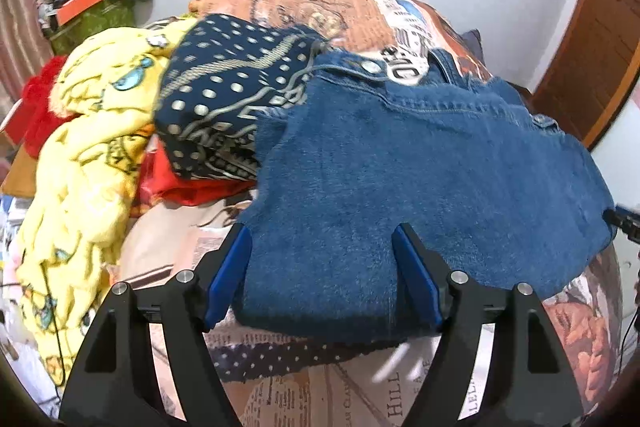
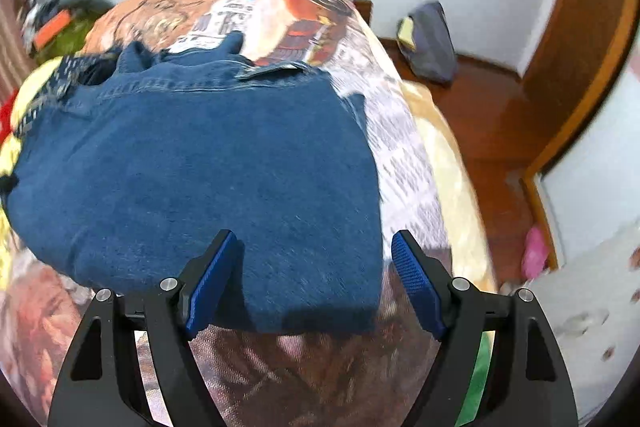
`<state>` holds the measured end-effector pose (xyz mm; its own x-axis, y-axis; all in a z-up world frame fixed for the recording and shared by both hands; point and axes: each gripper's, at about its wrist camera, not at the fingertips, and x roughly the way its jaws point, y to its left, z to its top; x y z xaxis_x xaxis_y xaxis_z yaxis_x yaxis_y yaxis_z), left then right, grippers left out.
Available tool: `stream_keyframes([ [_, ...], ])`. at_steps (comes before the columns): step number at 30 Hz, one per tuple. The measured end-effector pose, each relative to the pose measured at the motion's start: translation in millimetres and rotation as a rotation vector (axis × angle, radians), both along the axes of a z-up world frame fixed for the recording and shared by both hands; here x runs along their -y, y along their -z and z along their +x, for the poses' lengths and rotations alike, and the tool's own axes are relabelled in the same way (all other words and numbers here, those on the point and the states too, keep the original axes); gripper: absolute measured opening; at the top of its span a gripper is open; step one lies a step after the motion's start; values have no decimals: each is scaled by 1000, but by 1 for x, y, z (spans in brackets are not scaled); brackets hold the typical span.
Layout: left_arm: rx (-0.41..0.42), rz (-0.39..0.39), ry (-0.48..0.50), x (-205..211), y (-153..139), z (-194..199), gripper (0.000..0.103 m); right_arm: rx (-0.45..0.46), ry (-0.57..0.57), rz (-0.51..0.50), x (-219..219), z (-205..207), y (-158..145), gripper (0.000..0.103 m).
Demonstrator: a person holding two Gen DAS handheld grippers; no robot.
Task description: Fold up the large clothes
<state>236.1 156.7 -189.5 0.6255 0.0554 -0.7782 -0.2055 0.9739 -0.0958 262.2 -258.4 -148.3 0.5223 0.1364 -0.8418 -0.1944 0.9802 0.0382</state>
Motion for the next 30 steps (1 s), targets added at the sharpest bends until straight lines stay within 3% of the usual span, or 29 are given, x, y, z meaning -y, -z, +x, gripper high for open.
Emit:
stream_keyframes([
  [2,11,34,-53,-5,-7,-6,74,-31,25,58,7,3,2,76],
  [4,10,2,-109,-17,-13,-14,74,-42,40,68,7,6,1,76],
  [10,-64,-345,-144,-44,4,-29,74,45,-27,26,-24,0,-19,76],
  [13,-105,-416,-140,-35,22,-32,74,52,-89,56,-47,-4,-21,76],
  [16,-127,-542,-126,-29,39,-27,74,44,-157,52,-71,-6,-15,76],
  [22,-95,-852,-149,-41,68,-11,74,32,-230,21,-102,-10,-5,76],
  [24,-77,-919,-166,-45,77,-7,75,26,-246,17,-107,-12,-4,76],
  [26,-55,-954,-197,-49,84,-2,75,31,-260,-8,-113,-13,-2,76],
  [30,-28,-951,-222,-50,91,15,75,27,-263,-25,-115,-14,0,76],
])
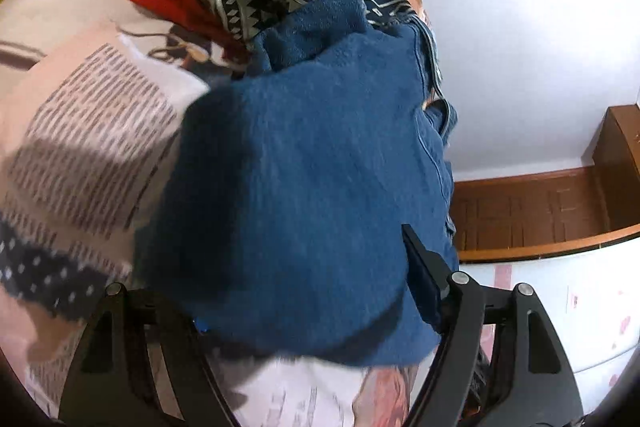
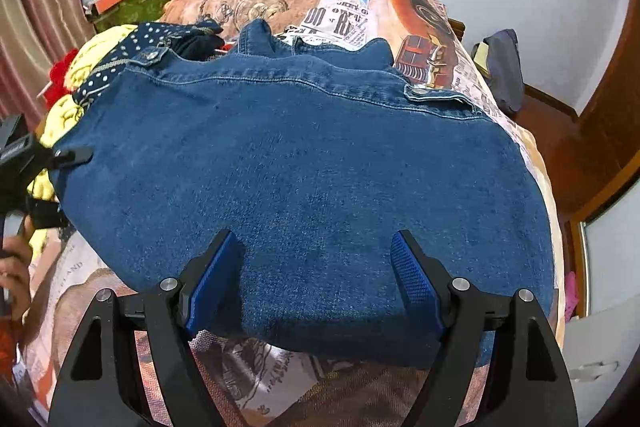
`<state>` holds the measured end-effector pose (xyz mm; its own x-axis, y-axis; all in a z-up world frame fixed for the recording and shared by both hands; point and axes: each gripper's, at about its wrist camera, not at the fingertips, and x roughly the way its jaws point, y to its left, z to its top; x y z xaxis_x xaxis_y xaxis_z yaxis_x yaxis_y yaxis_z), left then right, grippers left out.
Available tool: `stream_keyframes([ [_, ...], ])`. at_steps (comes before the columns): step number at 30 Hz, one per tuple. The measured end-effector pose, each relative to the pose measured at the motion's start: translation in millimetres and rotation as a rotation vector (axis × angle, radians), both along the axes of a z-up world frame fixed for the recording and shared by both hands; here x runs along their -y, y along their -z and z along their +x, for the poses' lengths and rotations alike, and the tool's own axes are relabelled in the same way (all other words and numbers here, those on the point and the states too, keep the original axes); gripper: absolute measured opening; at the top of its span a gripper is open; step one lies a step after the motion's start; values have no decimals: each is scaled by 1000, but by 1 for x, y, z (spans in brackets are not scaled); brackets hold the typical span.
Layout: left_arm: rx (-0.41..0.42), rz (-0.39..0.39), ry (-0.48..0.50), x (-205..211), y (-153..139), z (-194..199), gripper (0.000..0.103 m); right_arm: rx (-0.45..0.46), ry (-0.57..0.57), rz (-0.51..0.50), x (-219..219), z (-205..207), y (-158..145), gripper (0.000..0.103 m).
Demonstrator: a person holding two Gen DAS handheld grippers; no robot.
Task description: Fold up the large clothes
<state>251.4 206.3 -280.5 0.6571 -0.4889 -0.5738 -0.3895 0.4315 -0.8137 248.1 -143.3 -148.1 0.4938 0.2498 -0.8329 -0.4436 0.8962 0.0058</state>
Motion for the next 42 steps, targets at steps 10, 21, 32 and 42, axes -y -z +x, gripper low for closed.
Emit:
stream_keyframes([
  [10,-32,281,-111,32,-32,21,54,-55,38,44,6,3,-8,76],
  [21,359,678,-95,99,-211,-3,45,23,-40,8,-25,5,-45,77],
  [32,342,853,-33,105,-225,-9,42,-128,-216,-17,-106,-9,17,76],
  [42,409,900,70,152,-217,4,36,-174,-86,165,-26,16,-5,77],
])
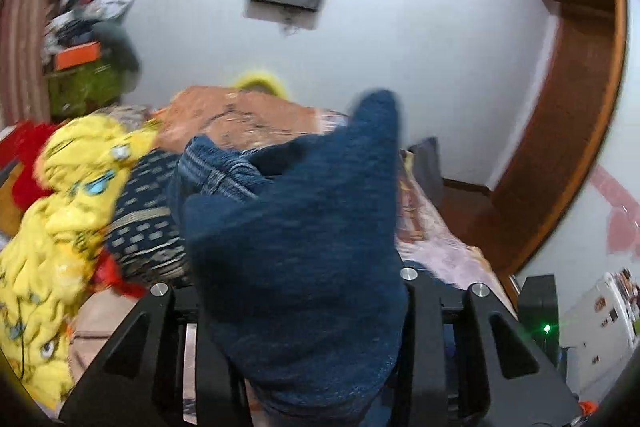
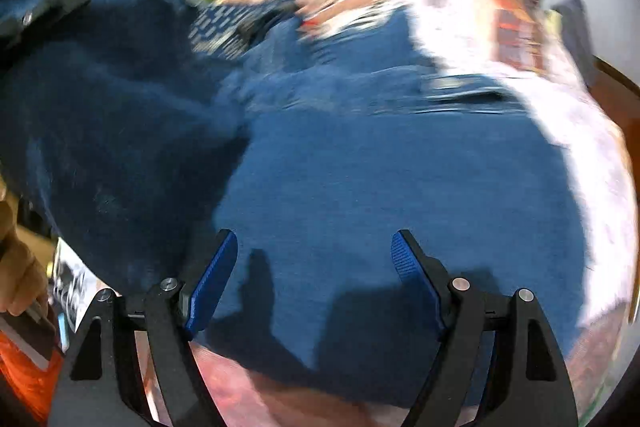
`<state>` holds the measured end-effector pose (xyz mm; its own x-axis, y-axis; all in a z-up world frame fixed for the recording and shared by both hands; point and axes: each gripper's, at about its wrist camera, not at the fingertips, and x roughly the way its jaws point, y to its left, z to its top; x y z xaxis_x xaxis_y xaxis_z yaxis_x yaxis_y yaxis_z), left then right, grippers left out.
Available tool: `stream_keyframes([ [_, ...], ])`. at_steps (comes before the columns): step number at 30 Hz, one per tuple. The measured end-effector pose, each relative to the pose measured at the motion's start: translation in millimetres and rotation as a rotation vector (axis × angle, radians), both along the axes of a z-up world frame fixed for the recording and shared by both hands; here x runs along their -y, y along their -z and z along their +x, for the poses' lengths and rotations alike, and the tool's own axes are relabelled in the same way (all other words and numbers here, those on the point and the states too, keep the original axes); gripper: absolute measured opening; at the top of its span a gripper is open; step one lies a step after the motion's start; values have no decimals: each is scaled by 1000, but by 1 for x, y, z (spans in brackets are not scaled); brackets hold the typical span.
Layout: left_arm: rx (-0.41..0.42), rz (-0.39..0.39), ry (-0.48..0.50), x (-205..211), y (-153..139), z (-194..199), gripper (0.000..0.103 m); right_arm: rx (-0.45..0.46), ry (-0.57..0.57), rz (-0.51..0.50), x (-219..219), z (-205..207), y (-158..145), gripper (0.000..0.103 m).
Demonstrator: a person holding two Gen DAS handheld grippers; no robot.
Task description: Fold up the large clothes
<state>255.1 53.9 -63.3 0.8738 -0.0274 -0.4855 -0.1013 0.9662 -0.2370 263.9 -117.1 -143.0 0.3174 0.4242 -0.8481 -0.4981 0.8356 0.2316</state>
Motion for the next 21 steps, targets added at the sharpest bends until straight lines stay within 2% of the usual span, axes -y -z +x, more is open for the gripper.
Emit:
stream_keyframes([
  [3,-6,49,122,46,-3,22,33,55,133,-43,47,5,-9,77],
  [5,-20,93,209,81,3,36,32,59,209,-50,79,6,-11,77],
  [7,-52,112,293,114,14,45,32,68,287,-72,112,4,-12,77],
  [11,-173,146,477,175,54,53,32,72,383,-111,154,-3,-11,77],
  [13,-249,184,552,192,77,52,32,57,417,-115,170,-8,-8,77],
  [16,-309,245,628,204,99,43,34,46,457,-113,187,-12,-5,77],
  [19,-359,305,678,207,110,34,39,38,475,-99,196,-12,-6,77],
  [21,-371,317,679,209,108,30,43,40,479,-86,200,-14,-8,77],
])
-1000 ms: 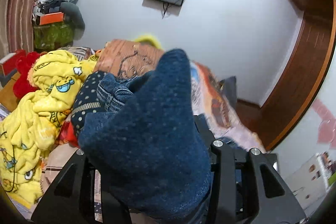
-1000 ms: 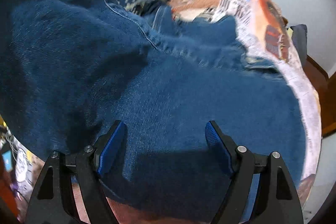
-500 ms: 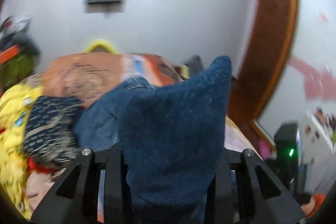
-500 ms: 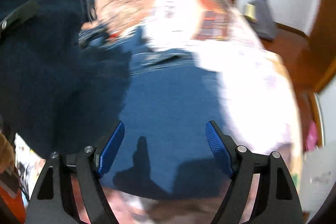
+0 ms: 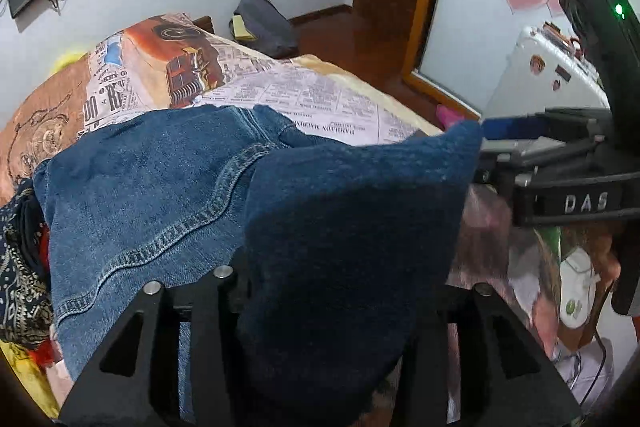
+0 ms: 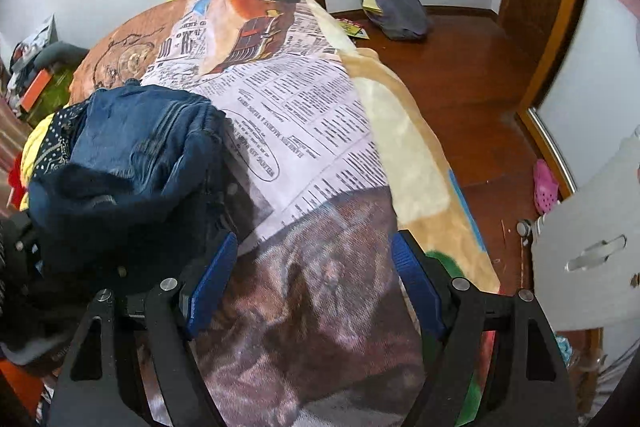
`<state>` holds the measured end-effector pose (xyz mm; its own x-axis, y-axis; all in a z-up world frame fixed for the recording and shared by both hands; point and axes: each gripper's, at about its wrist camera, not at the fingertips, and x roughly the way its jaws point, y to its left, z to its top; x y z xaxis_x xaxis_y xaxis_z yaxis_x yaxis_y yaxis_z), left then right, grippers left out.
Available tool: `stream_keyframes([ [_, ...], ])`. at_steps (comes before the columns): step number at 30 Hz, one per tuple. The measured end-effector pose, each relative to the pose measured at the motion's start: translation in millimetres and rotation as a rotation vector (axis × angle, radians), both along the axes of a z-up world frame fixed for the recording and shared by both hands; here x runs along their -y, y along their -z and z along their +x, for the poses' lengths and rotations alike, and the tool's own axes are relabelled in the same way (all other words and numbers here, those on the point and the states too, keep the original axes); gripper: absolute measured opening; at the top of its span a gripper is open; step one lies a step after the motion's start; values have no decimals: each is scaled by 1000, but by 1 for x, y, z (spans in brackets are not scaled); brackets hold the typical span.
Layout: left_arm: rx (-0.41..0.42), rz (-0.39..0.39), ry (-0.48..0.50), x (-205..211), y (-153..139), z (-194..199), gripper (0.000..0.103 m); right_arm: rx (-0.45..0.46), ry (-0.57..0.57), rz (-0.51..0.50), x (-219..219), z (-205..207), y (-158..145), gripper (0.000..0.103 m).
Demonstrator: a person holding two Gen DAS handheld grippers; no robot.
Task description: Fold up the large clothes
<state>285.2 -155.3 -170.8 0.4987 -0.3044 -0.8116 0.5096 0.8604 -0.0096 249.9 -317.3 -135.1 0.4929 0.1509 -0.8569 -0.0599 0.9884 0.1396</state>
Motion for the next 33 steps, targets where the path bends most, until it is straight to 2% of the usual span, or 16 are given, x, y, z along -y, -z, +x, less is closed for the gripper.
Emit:
stream_keyframes([
  [2,-19,-14,-13,-2,-3,-2,50,21,-6,4,1,-7,-7,77],
  [7,-110,-158,-106,-21,-23,1,58,109,-44,0,-8,-18,-31,77],
  [10,-133,-221,-111,-32,-38,-7,60,152,-78,5,-15,-20,-46,77],
  [13,-108,-246,-96,-45,-59,-19,63,188,-113,11,-25,-21,-57,77],
  [16,-29,-281,-131,-69,-80,-31,69,213,-152,27,-37,-24,-64,76],
  [19,75,-243,-178,-95,-96,-42,76,235,-199,55,-52,-27,-68,76],
  [20,100,-225,-195,-103,-98,-43,81,233,-219,70,-58,-27,-69,77],
  [22,146,-173,-246,-120,-97,-46,86,218,-259,103,-70,-26,-65,77],
  [24,165,-102,-302,-137,-89,-46,86,194,-291,116,-82,-23,-57,77],
  [26,138,-54,-330,-148,-76,-45,86,158,-318,99,-96,-19,-44,77],
  [31,-8,-44,-365,-165,-32,-40,86,59,-367,35,-114,-10,-6,77],
  [33,-40,-35,-365,-167,-14,-44,87,41,-369,47,-108,-6,3,77],
])
